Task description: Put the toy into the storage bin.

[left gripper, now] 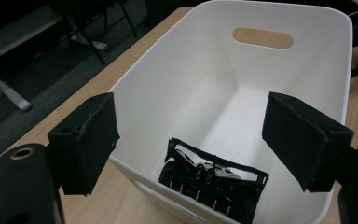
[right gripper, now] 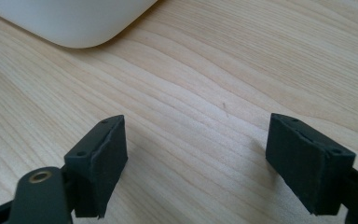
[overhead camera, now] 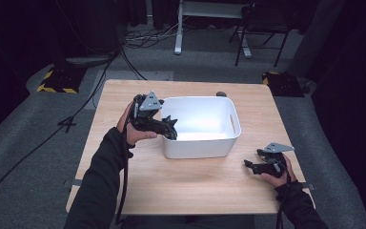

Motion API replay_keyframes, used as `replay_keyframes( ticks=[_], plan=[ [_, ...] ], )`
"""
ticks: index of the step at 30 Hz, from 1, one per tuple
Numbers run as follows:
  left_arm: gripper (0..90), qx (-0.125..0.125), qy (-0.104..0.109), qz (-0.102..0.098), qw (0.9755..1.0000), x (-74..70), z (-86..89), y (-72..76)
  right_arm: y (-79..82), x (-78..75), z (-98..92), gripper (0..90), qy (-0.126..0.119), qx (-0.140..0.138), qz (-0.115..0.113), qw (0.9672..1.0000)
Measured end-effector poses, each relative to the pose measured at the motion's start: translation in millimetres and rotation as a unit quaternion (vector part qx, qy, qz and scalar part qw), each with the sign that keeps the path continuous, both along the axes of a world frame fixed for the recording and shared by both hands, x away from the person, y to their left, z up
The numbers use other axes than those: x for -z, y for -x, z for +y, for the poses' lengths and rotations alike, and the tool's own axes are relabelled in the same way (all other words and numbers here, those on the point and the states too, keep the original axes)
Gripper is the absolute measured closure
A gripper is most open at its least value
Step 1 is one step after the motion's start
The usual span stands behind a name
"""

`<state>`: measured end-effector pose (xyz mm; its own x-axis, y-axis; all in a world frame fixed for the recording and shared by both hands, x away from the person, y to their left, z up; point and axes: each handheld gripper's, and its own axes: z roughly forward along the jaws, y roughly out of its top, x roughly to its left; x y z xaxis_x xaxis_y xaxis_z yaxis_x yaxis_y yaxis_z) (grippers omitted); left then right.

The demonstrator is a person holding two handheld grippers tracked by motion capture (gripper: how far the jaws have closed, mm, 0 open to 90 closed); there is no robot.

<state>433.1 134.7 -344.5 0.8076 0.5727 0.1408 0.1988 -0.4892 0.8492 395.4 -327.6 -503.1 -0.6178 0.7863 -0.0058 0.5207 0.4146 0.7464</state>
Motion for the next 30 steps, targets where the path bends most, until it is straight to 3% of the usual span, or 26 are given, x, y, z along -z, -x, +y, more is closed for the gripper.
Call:
replay_keyframes(
  ticks=[11,22,30],
  plan=[
    [18.2,-0.028,0.000,-0.016,0.9995,-2.1,16.1,4.1,-0.1,0.0,0.0,20.8,0.000,0.000,0.000,1.0000],
    [18.3,-0.045,-0.001,-0.012,0.9989,2.1,31.4,7.0,0.0,0.0,0.0,20.8,0.000,0.000,0.000,1.0000],
    [18.2,-0.058,-0.018,-0.012,0.9981,7.6,44.1,6.3,0.0,0.0,0.0,20.8,0.000,0.000,0.000,1.0000]
  ],
)
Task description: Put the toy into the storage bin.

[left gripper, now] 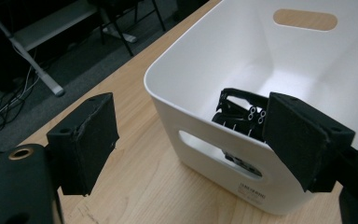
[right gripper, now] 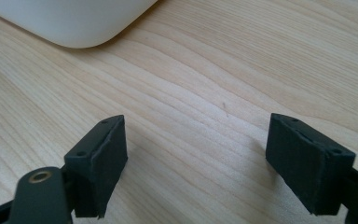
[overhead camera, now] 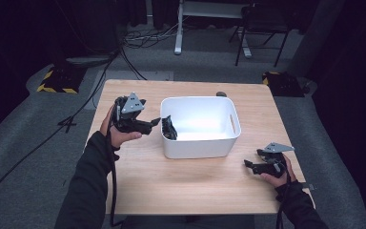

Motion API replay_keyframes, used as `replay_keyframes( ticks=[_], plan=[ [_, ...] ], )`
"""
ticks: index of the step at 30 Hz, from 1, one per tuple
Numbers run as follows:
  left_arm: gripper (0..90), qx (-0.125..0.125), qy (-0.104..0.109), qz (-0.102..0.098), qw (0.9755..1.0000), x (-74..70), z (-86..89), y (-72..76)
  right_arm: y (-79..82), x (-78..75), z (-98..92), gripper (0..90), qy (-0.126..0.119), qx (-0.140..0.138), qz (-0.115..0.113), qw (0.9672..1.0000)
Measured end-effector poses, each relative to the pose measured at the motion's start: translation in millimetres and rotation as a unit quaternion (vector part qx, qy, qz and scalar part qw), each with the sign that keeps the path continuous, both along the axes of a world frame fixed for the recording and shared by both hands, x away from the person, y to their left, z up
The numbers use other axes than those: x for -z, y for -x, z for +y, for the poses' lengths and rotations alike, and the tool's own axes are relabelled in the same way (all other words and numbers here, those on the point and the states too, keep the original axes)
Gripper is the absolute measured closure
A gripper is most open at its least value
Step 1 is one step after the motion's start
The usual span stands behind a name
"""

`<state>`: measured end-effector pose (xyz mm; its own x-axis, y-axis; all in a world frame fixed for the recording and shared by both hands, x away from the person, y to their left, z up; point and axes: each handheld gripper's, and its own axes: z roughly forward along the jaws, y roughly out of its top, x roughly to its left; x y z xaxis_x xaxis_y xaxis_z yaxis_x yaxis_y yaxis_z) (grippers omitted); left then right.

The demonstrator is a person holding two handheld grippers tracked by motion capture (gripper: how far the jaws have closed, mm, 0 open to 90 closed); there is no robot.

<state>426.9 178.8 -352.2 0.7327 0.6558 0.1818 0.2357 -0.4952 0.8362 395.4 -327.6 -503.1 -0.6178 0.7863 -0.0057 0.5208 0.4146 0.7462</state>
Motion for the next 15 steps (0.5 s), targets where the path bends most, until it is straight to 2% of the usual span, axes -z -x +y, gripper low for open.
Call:
replay_keyframes(
  ticks=[3,6,7,8,9,10,11,15],
  plan=[
    [18.2,-0.007,0.006,0.007,0.9999,3.4,2.1,0.6,0.0,0.0,0.0,20.8,0.000,0.000,0.000,1.0000],
    [18.2,-0.013,-0.007,0.006,0.9999,6.1,5.8,0.5,0.0,0.0,0.0,20.8,0.000,0.000,0.000,1.0000],
    [18.2,-0.015,-0.002,0.007,0.9999,8.0,5.8,0.7,0.0,0.0,0.0,20.8,0.000,0.000,0.000,1.0000],
    [18.2,-0.018,-0.013,0.004,0.9997,8.3,7.6,0.5,0.0,0.0,0.0,20.8,0.000,0.000,0.000,1.0000],
    [18.2,-0.022,-0.001,0.009,0.9997,10.9,6.6,1.3,0.0,0.0,0.0,20.8,0.000,0.000,0.000,1.0000],
    [18.2,-0.019,-0.015,0.010,0.9997,11.1,8.7,1.0,0.0,0.0,0.0,20.8,0.000,0.000,0.000,1.0000],
    [18.2,-0.023,-0.007,0.012,0.9997,13.2,8.5,1.4,-0.1,0.0,0.0,20.8,0.000,0.000,0.000,1.0000],
    [18.3,-0.029,-0.013,0.017,0.9993,18.9,11.5,2.1,0.0,0.0,0.0,20.8,0.000,0.000,0.000,1.0000]
  ],
)
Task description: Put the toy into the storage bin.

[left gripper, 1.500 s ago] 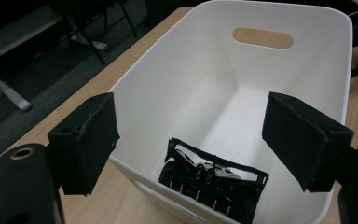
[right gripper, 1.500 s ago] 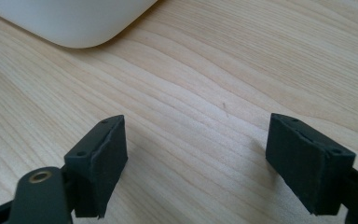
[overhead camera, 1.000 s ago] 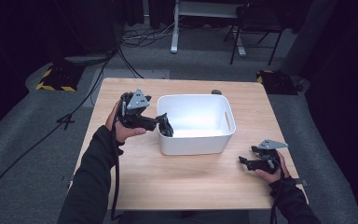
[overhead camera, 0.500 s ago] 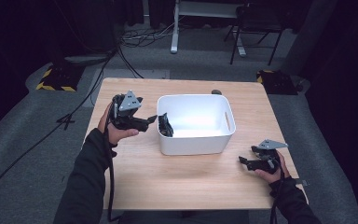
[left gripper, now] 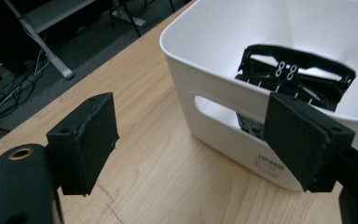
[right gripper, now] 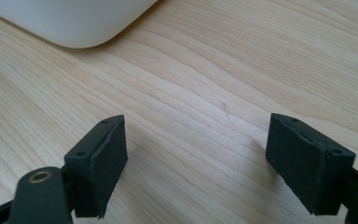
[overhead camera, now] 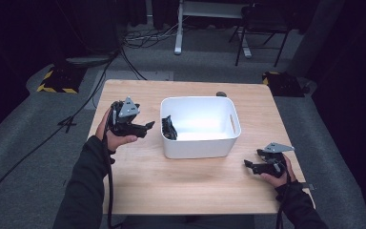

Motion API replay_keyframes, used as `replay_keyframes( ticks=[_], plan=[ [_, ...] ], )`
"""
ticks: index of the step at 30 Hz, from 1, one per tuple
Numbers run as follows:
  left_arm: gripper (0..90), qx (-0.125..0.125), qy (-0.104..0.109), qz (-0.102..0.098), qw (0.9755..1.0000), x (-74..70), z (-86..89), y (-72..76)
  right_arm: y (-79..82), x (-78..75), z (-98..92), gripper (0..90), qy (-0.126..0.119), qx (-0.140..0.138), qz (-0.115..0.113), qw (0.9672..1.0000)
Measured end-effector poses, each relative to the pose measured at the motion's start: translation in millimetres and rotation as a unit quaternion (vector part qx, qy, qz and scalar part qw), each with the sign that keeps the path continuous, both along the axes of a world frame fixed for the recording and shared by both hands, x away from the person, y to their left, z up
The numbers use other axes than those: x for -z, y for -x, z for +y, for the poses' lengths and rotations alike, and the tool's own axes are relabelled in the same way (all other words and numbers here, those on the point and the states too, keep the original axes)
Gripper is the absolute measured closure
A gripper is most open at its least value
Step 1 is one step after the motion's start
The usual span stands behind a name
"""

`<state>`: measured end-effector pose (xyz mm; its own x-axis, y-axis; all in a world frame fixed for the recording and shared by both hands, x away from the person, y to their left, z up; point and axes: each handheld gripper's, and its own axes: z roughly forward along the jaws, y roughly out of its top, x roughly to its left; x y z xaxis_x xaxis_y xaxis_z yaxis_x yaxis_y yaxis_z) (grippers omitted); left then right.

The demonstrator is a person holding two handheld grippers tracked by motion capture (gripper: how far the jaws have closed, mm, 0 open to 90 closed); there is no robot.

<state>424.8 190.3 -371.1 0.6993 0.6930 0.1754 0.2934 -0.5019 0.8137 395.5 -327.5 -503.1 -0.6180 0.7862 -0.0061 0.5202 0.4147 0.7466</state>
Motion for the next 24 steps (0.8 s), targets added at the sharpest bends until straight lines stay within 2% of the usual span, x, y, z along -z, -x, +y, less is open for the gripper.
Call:
replay_keyframes(
  ticks=[2,3,4,6,7,12,13,14,15,16,18,19,21,22,23,24],
  plan=[
    [18.5,-0.002,-0.008,0.003,1.0000,2.5,2.0,0.4,-0.1,0.0,0.0,20.8,0.000,0.000,0.000,1.0000],
    [18.5,-0.011,-0.006,-0.005,0.9999,3.9,2.6,1.0,0.0,0.0,0.0,20.8,0.000,0.000,0.000,1.0000],
    [18.5,-0.006,-0.006,0.005,1.0000,5.4,3.5,1.4,0.0,0.0,0.0,20.8,0.000,0.000,0.000,1.0000],
    [18.6,-0.010,-0.017,0.003,0.9998,7.7,5.7,2.8,0.0,0.0,0.0,20.8,0.000,0.000,0.000,1.0000],
    [18.6,-0.010,-0.013,0.011,0.9998,9.5,6.2,3.7,0.1,0.0,0.0,20.8,0.000,0.000,0.000,1.0000],
    [18.4,-0.017,-0.023,0.012,0.9995,16.8,12.4,7.4,0.0,0.0,0.0,20.8,0.000,0.000,0.000,1.0000],
    [18.4,-0.020,-0.024,0.017,0.9994,18.6,13.1,8.6,0.0,0.0,0.0,20.8,0.000,0.000,0.000,1.0000],
    [18.5,-0.023,-0.031,0.012,0.9992,19.7,14.5,8.9,0.0,0.0,0.0,20.8,0.000,0.000,0.000,1.0000],
    [18.4,-0.021,-0.027,0.020,0.9992,21.4,15.1,9.9,0.0,0.0,0.0,20.8,0.000,0.000,0.000,1.0000],
    [18.5,-0.024,-0.031,0.013,0.9991,22.1,17.1,10.0,-0.1,0.0,-0.1,20.8,0.000,0.000,0.000,1.0000],
    [18.4,-0.026,-0.029,0.020,0.9990,23.8,19.4,12.1,0.0,0.0,0.0,20.8,0.000,0.000,0.000,1.0000],
    [18.4,-0.029,-0.020,0.020,0.9992,25.5,19.7,13.0,0.1,0.0,0.0,20.8,0.000,0.000,0.000,1.0000],
    [18.5,-0.028,-0.028,0.022,0.9990,26.7,22.4,14.3,0.1,0.0,0.0,20.8,0.000,0.000,0.000,1.0000],
    [18.4,-0.035,-0.019,0.018,0.9990,28.7,22.0,15.4,0.1,0.0,0.0,20.8,0.000,0.000,0.000,1.0000],
    [18.5,-0.032,-0.027,0.024,0.9988,29.2,23.2,16.3,0.1,0.0,0.0,20.8,0.000,0.000,0.000,1.0000],
    [18.4,-0.031,-0.037,0.020,0.9986,29.5,24.8,16.8,0.0,0.0,0.0,20.8,0.000,0.000,0.000,1.0000]
  ],
)
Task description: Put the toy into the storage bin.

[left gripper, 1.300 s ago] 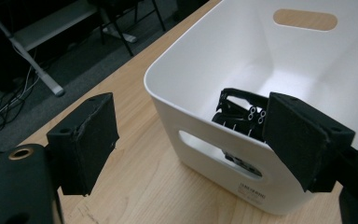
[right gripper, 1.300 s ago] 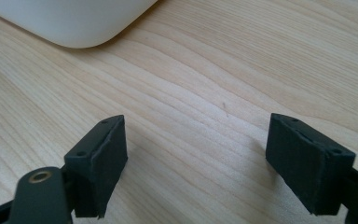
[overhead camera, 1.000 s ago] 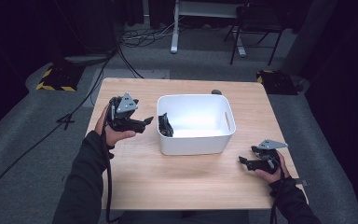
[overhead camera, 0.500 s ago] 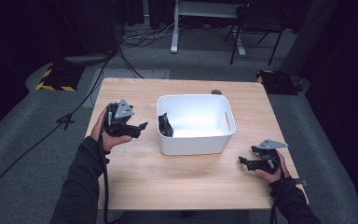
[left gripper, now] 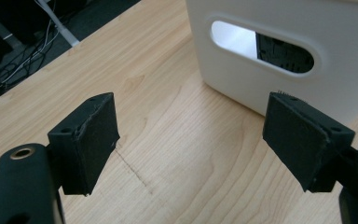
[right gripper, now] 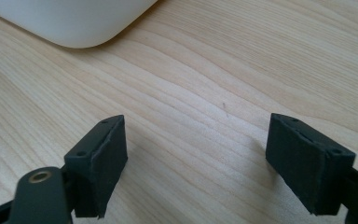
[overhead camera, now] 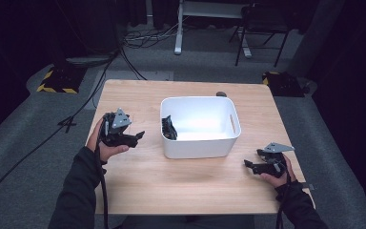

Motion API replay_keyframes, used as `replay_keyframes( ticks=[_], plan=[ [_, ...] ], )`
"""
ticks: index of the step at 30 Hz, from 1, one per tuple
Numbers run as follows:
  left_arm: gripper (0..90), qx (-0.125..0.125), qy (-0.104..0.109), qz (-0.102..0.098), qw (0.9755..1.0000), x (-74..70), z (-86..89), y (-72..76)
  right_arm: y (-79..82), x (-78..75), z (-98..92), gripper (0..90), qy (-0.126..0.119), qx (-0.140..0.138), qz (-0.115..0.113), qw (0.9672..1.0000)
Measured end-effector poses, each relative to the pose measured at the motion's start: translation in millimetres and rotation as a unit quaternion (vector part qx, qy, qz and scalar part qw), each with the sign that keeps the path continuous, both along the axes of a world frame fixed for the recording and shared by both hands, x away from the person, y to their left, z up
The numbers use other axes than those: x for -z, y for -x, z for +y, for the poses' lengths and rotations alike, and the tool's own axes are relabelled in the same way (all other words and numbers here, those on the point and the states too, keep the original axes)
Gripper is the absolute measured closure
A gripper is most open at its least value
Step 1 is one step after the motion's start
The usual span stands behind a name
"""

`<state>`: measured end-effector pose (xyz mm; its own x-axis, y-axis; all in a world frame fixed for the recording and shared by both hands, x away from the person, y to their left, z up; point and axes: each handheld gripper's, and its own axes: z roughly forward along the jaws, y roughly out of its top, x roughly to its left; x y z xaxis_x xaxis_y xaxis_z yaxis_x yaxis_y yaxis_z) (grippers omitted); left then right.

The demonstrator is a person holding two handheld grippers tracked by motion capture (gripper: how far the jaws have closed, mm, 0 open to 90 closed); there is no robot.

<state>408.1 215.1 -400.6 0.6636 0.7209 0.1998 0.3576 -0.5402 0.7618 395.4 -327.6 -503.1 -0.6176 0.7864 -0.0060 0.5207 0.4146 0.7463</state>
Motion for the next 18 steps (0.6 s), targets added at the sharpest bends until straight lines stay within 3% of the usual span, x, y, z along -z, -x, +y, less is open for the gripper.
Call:
replay_keyframes(
  ticks=[1,18],
  plan=[
    [18.4,-0.005,0.011,0.002,0.9999,1.7,-0.4,1.1,0.0,0.0,0.0,20.8,0.000,0.000,0.000,1.0000],
    [16.6,-0.021,-0.001,0.010,0.9997,17.7,7.4,12.9,0.0,0.0,0.0,20.8,0.000,0.000,0.000,1.0000]
  ],
)
